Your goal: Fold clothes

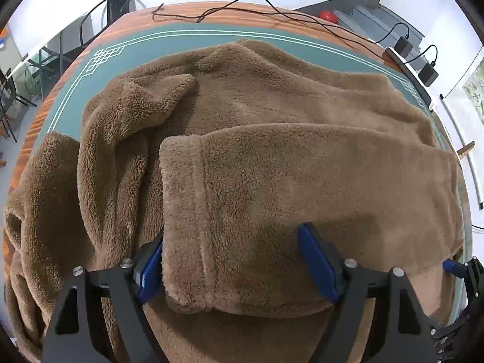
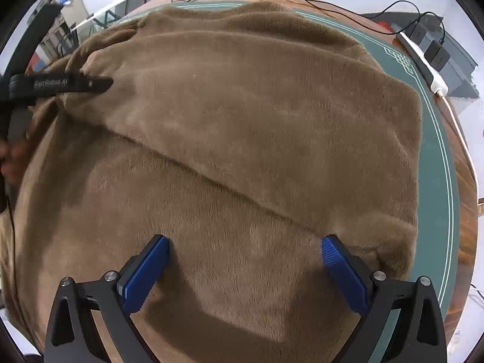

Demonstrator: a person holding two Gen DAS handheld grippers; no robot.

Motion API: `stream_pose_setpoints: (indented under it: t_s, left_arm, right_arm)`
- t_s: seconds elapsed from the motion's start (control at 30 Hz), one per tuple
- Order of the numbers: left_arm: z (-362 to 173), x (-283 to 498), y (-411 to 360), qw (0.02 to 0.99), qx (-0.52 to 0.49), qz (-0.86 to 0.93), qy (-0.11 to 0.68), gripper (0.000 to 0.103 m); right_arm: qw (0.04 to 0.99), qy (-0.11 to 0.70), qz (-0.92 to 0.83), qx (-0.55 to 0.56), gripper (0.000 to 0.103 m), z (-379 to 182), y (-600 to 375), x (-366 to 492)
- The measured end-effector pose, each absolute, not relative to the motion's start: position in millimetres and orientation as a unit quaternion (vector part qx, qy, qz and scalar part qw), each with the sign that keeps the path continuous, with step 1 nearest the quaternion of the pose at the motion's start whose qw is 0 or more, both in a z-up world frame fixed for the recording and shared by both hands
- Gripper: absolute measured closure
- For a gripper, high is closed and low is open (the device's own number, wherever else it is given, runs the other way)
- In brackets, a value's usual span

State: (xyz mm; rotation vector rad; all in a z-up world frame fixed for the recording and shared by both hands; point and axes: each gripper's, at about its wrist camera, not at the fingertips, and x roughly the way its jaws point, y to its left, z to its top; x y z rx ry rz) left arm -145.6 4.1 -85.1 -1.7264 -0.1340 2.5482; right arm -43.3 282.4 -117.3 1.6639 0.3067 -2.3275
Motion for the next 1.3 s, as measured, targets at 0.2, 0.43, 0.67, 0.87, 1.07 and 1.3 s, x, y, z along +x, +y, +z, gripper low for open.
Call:
stream_pose_setpoints:
  t_s: [0.2,0.43,0.67,0.87,1.07,1.3]
  left_arm:
    - [-71.5,-118.0,2.8,0.066,-0.57,0.816,-0.069,0.019]
    - [-64.4,-47.6,19.6,0.135,-0.592,0.791,-0.082,0.019]
    - [-79.2,48.9,22.2,0.117,-0.618,0.772,-0.088,0.019]
    - [-82.9,85.6,33.2,0.089,-0.599,0.794,-0.047,0.019]
    - [-71.3,121.7,24.8,0.058,-0.564,0.817,-0.105,0.019]
    - [-52.6,140.7,-23.0,0.003,-0.527,0.836,-0.152,0.019]
  right_arm:
    - [0.146,0.071,-0.8,0.577,0.001,-98.1,290.7,4.8]
    - [0.189,0.104,-0.784,0.582,0.001,-101.4,270.5,85.1]
    - [0.201,0.102,-0.778,0.587,0.001,-111.3,272.7,129.6]
    - [0.195,0.149,-0.792,0.559,0.0,-119.1,270.8,154.9]
    - [0.191,0.142,-0.808,0.539,0.0,-118.5,270.0,159.4]
    - [0.209,0.142,-0.817,0.518,0.0,-117.0,270.2,161.7]
